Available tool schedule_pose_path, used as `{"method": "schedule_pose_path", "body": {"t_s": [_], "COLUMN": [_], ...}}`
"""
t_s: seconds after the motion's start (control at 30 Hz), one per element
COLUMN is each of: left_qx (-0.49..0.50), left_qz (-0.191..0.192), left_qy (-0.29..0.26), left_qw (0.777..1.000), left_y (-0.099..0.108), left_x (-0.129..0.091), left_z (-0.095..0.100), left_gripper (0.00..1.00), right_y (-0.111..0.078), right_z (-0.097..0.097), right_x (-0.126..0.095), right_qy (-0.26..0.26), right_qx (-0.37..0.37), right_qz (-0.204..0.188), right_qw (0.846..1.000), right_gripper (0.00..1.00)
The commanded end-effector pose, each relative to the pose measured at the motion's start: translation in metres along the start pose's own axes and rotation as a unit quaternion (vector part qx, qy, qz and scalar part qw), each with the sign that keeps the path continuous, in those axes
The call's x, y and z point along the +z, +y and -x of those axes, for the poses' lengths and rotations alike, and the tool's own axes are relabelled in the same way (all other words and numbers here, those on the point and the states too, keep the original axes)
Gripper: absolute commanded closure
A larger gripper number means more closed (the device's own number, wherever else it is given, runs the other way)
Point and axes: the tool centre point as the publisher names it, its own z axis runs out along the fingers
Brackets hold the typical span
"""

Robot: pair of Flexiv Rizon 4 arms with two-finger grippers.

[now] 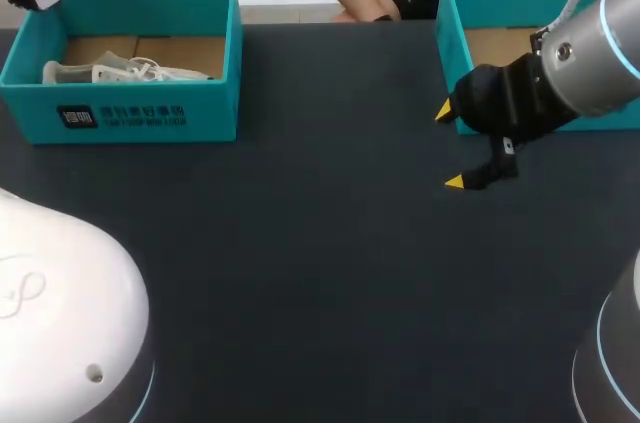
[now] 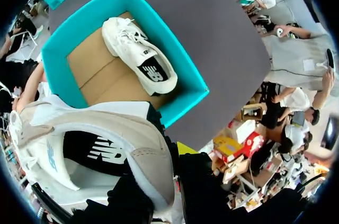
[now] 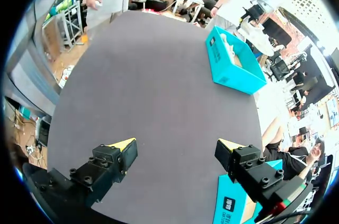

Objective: Take the shoe out of the shoebox, open the shoe tongue, remove and reinsert the insole, then place the shoe into the shoebox

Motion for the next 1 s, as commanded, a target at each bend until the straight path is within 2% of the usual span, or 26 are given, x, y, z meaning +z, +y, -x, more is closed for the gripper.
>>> {"method": "schedule_pose_path", "body": {"t_s": [0.03, 0.7, 0.8, 0.83, 0.9, 1.0], "left_qx": [0.207, 0.207, 0.269, 0.28, 0.342, 0.364], "left_qz": [0.071, 0.071, 0.075, 0.089, 0.084, 0.099], "left_qy": [-0.012, -0.012, -0.029, -0.018, -0.037, -0.033], "left_qw": [0.976, 0.976, 0.96, 0.956, 0.935, 0.926], "left_y": [-0.006, -0.006, -0.003, -0.001, 0.001, 0.008], "left_x": [-0.002, -0.002, -0.002, -0.002, -0.002, 0.001], "left_z": [-0.008, -0.008, -0.005, -0.004, -0.004, 0.0], "left_gripper": [1.0, 1.0, 1.0, 1.0, 1.0, 1.0], "right_y": [0.0, 0.0, 0.0, 0.0, 0.0, 0.0], "right_z": [-0.001, -0.001, -0.001, -0.001, -0.001, -0.001], "right_x": [0.001, 0.001, 0.001, 0.001, 0.001, 0.001], "right_qy": [-0.001, -0.001, -0.001, -0.001, -0.001, -0.001], "right_qx": [0.0, 0.0, 0.0, 0.0, 0.0, 0.0], "right_qz": [-0.001, -0.001, -0.001, -0.001, -0.001, -0.001], "right_qw": [1.0, 1.0, 1.0, 1.0, 1.0, 1.0], "right_gripper": [0.0, 0.0, 0.0, 0.0, 0.0, 0.0]}}
